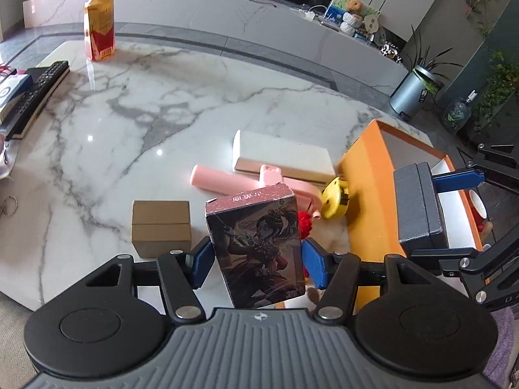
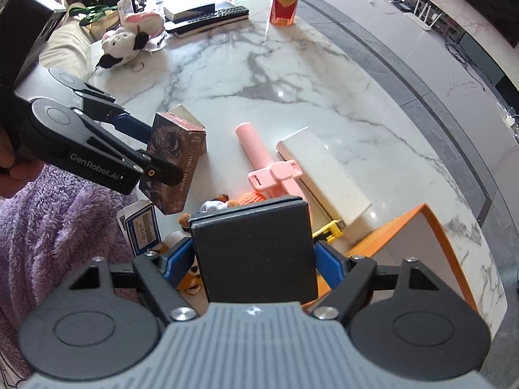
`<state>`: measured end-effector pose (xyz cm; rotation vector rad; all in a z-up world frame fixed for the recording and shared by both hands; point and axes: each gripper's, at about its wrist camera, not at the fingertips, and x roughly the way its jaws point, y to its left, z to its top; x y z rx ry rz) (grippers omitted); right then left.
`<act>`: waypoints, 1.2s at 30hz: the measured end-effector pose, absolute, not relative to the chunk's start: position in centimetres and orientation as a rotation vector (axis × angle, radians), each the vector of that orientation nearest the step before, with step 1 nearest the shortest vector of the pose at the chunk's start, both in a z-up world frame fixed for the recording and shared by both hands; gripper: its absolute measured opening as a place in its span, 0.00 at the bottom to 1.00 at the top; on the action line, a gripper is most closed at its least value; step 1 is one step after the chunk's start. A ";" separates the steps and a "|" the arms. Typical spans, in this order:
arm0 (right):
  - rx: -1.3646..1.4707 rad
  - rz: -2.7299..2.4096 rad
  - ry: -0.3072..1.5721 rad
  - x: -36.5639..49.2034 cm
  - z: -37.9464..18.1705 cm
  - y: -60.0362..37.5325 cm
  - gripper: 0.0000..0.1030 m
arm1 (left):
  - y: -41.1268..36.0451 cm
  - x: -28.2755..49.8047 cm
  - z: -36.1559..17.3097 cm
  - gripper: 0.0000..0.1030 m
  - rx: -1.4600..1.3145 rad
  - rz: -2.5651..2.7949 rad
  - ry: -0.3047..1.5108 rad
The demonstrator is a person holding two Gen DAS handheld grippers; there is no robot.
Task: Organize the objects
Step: 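Lift the photo card with the left gripper while the right gripper carries the black case toward the box, then lower the black square case into the orange box with the right gripper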
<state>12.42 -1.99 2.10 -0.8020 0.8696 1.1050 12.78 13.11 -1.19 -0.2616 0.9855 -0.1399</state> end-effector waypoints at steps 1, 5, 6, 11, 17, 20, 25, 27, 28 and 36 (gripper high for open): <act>-0.802 1.087 0.860 12.3 2.9 -2.7 0.78 | 12.7 12.6 -0.6 0.66 -0.255 -0.150 0.974; -0.817 0.997 0.873 13.0 3.3 -6.6 0.78 | 10.5 11.9 1.7 0.66 -0.234 -0.227 0.928; -0.825 0.972 0.889 13.3 3.1 -7.6 0.78 | 9.7 11.8 2.2 0.66 -0.227 -0.256 0.920; -0.841 0.844 0.976 14.6 -0.2 -12.4 0.78 | 5.1 11.9 3.5 0.66 -0.183 -0.392 0.909; -0.642 0.730 1.074 16.0 -4.5 -16.0 0.78 | -0.2 13.2 2.6 0.66 -0.115 -0.492 0.942; -0.509 0.702 1.130 16.5 -6.2 -16.6 0.78 | -1.8 13.8 2.0 0.66 -0.077 -0.495 0.969; -0.429 0.760 1.206 16.5 -8.3 -16.5 0.79 | -3.0 13.9 1.8 0.66 -0.040 -0.488 0.988; -0.421 0.766 1.217 16.7 -8.8 -16.4 0.79 | -3.4 13.9 1.8 0.66 -0.031 -0.481 0.993; -0.407 0.770 1.229 16.8 -9.0 -16.5 0.79 | -3.5 14.0 1.8 0.66 -0.026 -0.479 0.996; -0.229 0.855 1.328 17.6 -9.9 -18.1 0.79 | -4.5 14.1 1.8 0.66 0.006 -0.485 1.003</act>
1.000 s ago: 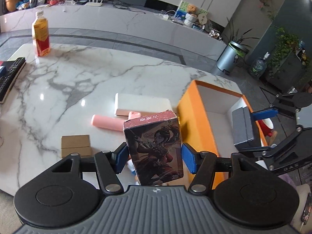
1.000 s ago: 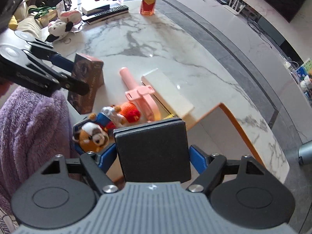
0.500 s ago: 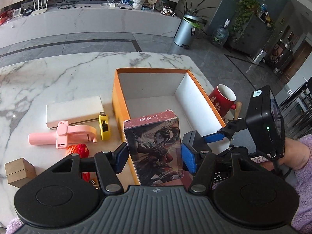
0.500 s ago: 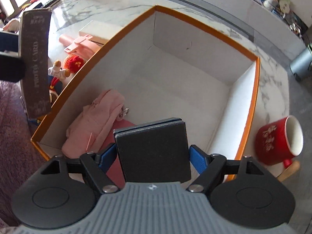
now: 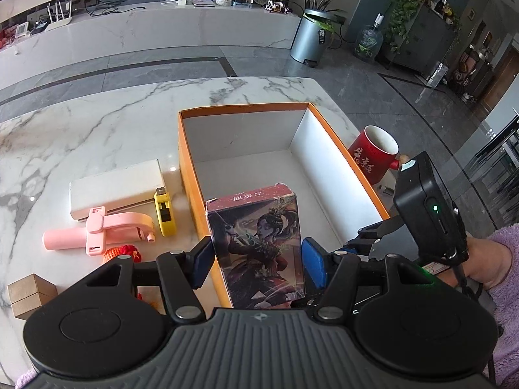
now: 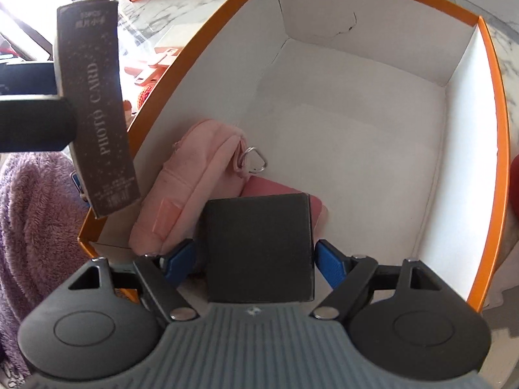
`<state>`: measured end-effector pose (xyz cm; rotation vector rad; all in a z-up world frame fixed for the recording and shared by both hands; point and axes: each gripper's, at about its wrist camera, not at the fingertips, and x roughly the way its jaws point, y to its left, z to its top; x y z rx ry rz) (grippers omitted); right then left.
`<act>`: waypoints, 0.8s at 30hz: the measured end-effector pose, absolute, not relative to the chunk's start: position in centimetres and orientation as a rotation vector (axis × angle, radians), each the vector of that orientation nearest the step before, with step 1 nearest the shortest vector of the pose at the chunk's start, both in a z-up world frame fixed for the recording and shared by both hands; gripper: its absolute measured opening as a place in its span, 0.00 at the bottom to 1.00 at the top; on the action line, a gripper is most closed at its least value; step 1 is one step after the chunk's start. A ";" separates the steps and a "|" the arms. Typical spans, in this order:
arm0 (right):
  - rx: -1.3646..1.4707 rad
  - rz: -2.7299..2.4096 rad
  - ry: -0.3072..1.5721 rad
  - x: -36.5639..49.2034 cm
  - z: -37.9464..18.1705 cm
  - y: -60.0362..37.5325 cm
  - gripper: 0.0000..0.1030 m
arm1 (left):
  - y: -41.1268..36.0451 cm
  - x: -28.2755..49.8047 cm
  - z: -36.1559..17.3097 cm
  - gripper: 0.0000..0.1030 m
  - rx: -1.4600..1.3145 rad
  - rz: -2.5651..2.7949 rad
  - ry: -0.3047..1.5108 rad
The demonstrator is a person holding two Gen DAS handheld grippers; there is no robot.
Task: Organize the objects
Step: 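Lower the black square case into the orange box with the right gripper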
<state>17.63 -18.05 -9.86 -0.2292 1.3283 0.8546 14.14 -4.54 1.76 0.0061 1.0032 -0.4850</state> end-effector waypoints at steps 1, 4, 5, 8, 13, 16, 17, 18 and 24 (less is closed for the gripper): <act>-0.197 0.860 1.348 17.9 -9.9 -18.5 0.79 | -4.7 14.2 1.8 0.66 0.010 -0.488 1.004; -0.109 0.871 1.407 18.7 -10.1 -19.5 0.79 | -5.0 14.2 1.7 0.66 0.016 -0.498 1.005; -0.080 0.875 1.424 18.9 -10.1 -19.8 0.79 | -5.1 14.3 1.7 0.66 0.017 -0.501 1.006; -0.001 0.880 1.458 19.4 -10.0 -20.8 0.79 | -5.3 14.4 1.6 0.66 0.020 -0.507 1.009; 0.026 0.854 1.456 19.9 -9.1 -21.5 0.77 | -5.5 14.4 1.4 0.66 0.024 -0.512 1.016; 0.028 0.833 1.475 20.3 -8.9 -21.2 0.60 | -5.8 14.5 1.1 0.66 0.019 -0.520 1.025; 0.026 0.828 1.480 20.5 -9.0 -21.3 0.58 | -5.8 14.5 1.0 0.66 0.019 -0.523 1.025; 0.032 0.832 1.487 20.5 -9.0 -21.3 0.56 | -5.8 14.5 1.0 0.66 0.018 -0.525 1.026; 0.078 0.806 1.525 21.2 -9.7 -21.5 0.45 | -6.1 14.8 0.7 0.66 0.014 -0.541 1.034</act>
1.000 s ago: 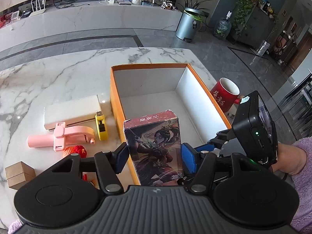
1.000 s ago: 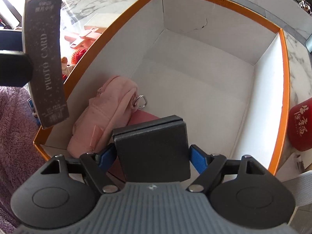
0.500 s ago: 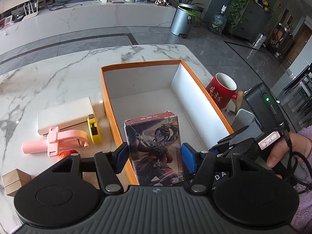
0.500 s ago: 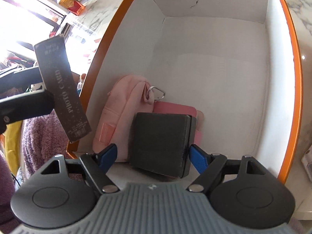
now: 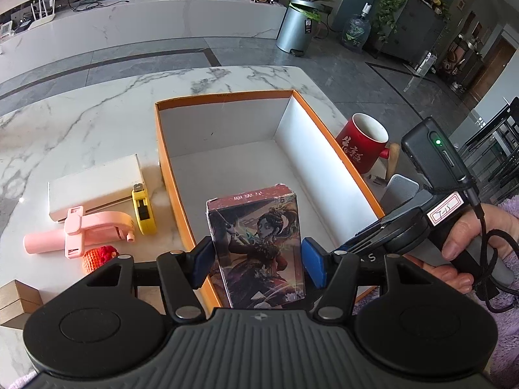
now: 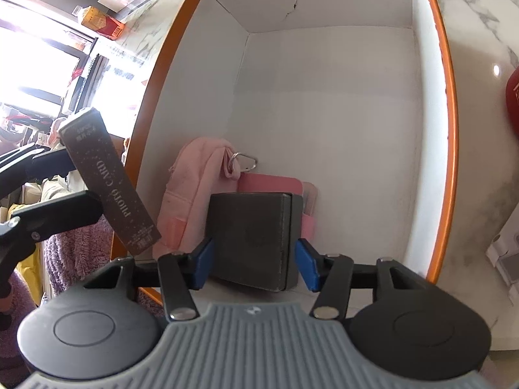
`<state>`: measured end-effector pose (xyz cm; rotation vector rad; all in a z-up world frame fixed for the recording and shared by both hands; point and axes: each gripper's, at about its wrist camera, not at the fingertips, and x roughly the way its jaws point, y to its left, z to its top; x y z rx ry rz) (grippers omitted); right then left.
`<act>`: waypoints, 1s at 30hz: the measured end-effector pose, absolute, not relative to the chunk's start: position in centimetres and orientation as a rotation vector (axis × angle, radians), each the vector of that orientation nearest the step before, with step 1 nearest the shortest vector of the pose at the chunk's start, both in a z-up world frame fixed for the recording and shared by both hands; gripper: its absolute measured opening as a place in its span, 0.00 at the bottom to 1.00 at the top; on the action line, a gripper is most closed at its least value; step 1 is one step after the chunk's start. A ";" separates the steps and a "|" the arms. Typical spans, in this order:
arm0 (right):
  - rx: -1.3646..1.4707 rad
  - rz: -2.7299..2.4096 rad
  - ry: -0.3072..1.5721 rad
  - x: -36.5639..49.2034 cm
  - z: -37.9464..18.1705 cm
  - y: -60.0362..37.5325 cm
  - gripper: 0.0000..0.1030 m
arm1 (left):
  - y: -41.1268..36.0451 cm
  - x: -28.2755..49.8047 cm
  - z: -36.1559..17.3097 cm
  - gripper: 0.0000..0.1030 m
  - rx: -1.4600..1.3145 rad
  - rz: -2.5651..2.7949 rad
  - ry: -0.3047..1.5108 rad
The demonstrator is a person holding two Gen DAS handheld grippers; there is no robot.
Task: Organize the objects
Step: 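Lower the black square case into the orange box with the right gripper, then open the right gripper releasing the black case beside the pink backpack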
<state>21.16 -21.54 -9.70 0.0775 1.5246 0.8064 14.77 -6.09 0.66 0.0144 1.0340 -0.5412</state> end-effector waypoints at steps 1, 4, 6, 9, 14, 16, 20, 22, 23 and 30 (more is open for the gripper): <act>0.110 0.782 1.548 21.3 -10.2 -21.7 0.39 | -6.1 14.8 0.6 0.66 0.015 -0.543 1.034; 0.171 0.723 1.576 21.4 -10.6 -22.2 0.25 | -6.2 14.9 0.5 0.66 0.018 -0.550 1.039; 0.178 0.699 1.587 21.1 -10.7 -22.2 0.22 | -6.4 15.0 0.3 0.66 0.017 -0.560 1.044; 0.143 0.698 1.567 20.9 -10.5 -21.8 0.17 | -6.8 15.2 0.0 0.66 0.008 -0.576 1.058; 0.016 0.729 1.475 20.4 -8.1 -22.0 0.19 | -7.9 15.5 -0.4 0.66 -0.029 -0.635 1.084; -0.051 0.744 1.425 20.1 -6.6 -22.1 0.20 | -8.6 15.5 -0.8 0.66 -0.030 -0.653 1.097; -0.139 0.842 1.347 19.1 -4.0 -22.8 0.25 | -9.2 15.9 -1.7 0.66 -0.035 -0.652 1.118; -0.163 0.895 1.326 18.6 -3.1 -23.2 0.31 | -9.3 16.1 -2.0 0.66 -0.037 -0.653 1.128; -0.183 0.923 1.314 18.2 -3.0 -23.3 0.34 | -9.4 16.1 -2.1 0.66 -0.035 -0.654 1.132; -0.224 1.007 1.251 17.2 -3.1 -22.4 0.34 | -10.0 15.9 -2.4 0.66 -0.033 -0.693 1.164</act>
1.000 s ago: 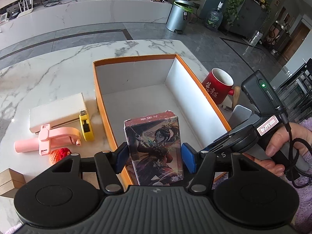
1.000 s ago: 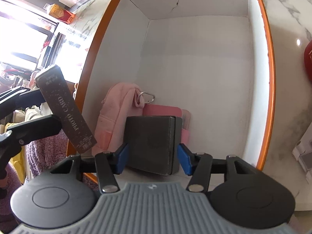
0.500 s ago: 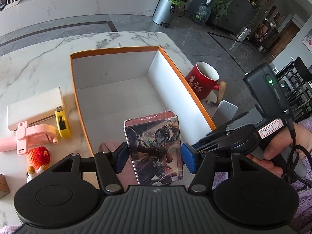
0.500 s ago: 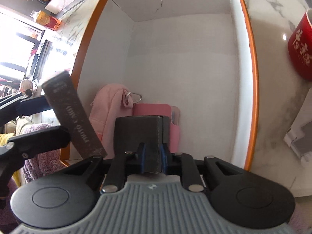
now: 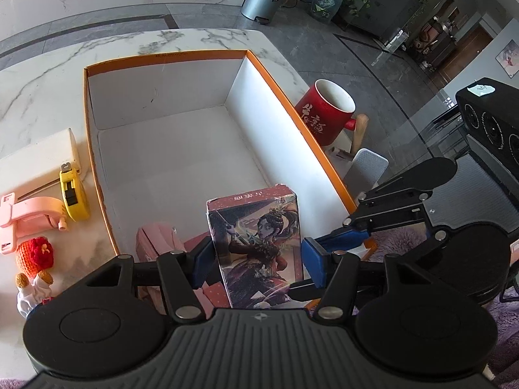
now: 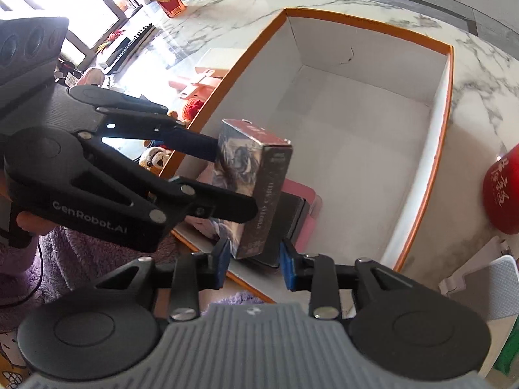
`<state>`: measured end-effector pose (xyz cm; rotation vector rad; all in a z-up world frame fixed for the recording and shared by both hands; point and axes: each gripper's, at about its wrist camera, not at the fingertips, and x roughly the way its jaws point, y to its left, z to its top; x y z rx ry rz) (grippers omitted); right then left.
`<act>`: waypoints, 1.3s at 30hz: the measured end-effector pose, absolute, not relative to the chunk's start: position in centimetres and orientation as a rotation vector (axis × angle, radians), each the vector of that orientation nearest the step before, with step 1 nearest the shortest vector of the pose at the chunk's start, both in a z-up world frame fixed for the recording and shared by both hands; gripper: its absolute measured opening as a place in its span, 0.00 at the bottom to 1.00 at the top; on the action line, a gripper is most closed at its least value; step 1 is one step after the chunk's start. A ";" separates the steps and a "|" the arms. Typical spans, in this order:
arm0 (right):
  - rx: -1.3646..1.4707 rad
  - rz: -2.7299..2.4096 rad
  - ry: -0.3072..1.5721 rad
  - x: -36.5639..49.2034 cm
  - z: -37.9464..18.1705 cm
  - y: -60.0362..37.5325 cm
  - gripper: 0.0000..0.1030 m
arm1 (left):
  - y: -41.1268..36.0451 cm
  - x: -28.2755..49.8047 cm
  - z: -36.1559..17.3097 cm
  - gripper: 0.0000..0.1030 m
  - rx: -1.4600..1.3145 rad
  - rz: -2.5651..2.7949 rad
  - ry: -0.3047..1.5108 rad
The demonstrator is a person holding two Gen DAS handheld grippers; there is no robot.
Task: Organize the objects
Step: 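Open the right gripper releasing the black case beside the pink backpack, then grasp the photo card box with the right gripper while the left gripper releases it, then lower the photo card box into the orange box beside the black case with the right gripper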
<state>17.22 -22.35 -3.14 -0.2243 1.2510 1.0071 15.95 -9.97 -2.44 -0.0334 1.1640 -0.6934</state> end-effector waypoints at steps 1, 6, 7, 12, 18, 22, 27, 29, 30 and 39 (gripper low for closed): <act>-0.222 1.014 1.242 17.2 -3.3 -22.3 0.34 | -10.0 16.0 -2.5 0.66 -0.038 -0.696 1.168; -0.211 1.034 1.223 17.2 -4.2 -22.1 0.35 | -9.7 16.1 -2.7 0.66 -0.066 -0.716 1.189; -0.202 1.035 1.216 17.2 -4.2 -22.1 0.36 | -9.6 16.3 -2.8 0.65 -0.083 -0.724 1.198; -0.142 1.031 1.207 17.5 -4.6 -22.6 0.37 | -9.3 17.1 -3.0 0.66 -0.139 -0.740 1.223; -0.152 0.953 1.237 17.9 -4.1 -22.6 0.23 | -9.0 17.3 -2.8 0.66 -0.178 -0.727 1.204; -0.191 0.867 1.241 18.3 -3.6 -23.5 0.23 | -8.7 17.2 -2.4 0.66 -0.171 -0.748 1.184; -0.242 0.733 1.263 18.7 -4.2 -23.4 0.23 | -9.9 16.4 -2.7 0.55 -0.017 -0.752 1.165; -0.271 0.681 1.269 18.8 -4.9 -23.0 0.23 | -10.7 15.6 -3.0 0.47 0.073 -0.776 1.146; -0.274 0.668 1.274 18.9 -5.3 -22.8 0.23 | -11.1 15.2 -3.2 0.42 0.121 -0.784 1.139; -0.329 0.551 1.240 18.3 -6.7 -20.9 0.23 | -11.7 14.6 -5.0 0.26 0.288 -0.758 1.132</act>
